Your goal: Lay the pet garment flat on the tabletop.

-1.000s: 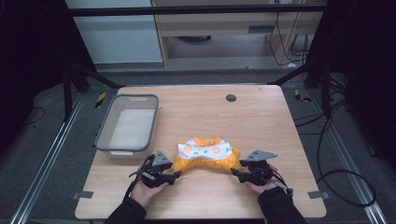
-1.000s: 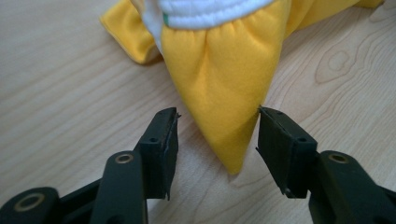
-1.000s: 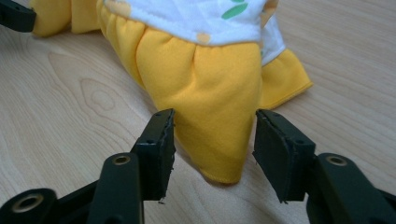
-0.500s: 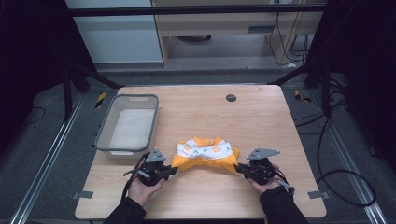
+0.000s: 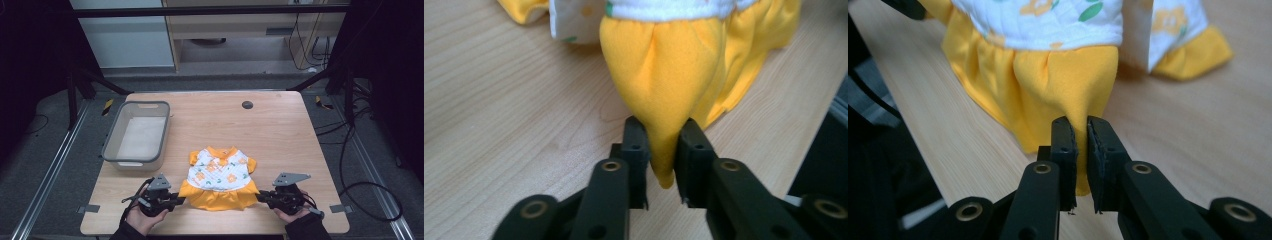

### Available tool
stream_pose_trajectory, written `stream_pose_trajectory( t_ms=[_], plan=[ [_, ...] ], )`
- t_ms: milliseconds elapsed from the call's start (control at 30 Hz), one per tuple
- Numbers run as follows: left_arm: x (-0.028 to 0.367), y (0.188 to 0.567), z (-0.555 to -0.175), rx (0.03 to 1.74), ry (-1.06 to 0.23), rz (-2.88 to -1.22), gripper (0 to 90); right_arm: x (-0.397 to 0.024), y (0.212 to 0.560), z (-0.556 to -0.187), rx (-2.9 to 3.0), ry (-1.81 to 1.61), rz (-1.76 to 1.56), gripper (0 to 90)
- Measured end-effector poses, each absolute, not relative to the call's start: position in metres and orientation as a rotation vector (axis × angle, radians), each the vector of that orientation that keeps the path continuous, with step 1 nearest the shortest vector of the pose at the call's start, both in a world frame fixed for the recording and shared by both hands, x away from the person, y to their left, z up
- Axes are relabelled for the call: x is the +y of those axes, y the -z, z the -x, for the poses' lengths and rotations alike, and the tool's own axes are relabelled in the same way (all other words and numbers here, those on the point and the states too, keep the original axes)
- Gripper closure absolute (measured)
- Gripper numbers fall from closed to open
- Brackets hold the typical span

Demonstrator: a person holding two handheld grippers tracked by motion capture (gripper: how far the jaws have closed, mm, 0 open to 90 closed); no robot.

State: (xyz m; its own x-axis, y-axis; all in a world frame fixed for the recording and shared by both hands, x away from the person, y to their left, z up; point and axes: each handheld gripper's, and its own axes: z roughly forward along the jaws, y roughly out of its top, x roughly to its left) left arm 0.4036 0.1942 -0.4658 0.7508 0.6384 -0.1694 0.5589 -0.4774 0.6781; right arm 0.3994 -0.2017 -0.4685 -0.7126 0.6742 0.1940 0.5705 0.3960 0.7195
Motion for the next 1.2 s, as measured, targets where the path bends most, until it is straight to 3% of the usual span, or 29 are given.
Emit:
stream_pose_trajectory(
  t_ms=[33,67,100,133,367,767,1000,1200],
  plan=[
    [0.193,0.467,-0.404,0.895,-0.145,-2.204,74.6,-0.202,0.468,-0.399,2.515,-1.217,-1.128,79.8],
    [0.191,0.469,-0.404,0.895,-0.189,-2.219,64.4,-0.199,0.475,-0.401,2.512,-1.172,-1.142,77.3],
    [0.190,0.470,-0.404,0.898,-0.220,-2.224,64.4,-0.199,0.475,-0.401,2.512,-1.172,-1.142,77.3],
    [0.189,0.473,-0.405,0.905,-0.255,-2.226,52.4,-0.197,0.478,-0.403,2.496,-1.149,-1.138,73.0],
    [0.197,0.468,-0.399,0.875,-0.304,-2.131,33.2,-0.202,0.476,-0.402,2.425,-1.180,-1.125,64.4],
    [0.211,0.428,-0.420,0.863,-0.431,-1.969,35.6,-0.212,0.449,-0.428,2.172,-1.353,-1.119,46.8],
    [0.201,0.412,-0.466,0.901,-0.495,-1.919,39.4,-0.208,0.438,-0.458,2.100,-1.336,-1.134,45.5],
    [0.189,0.420,-0.506,0.960,-0.498,-1.909,43.9,-0.198,0.456,-0.499,2.091,-1.262,-1.221,47.7]
  ],
)
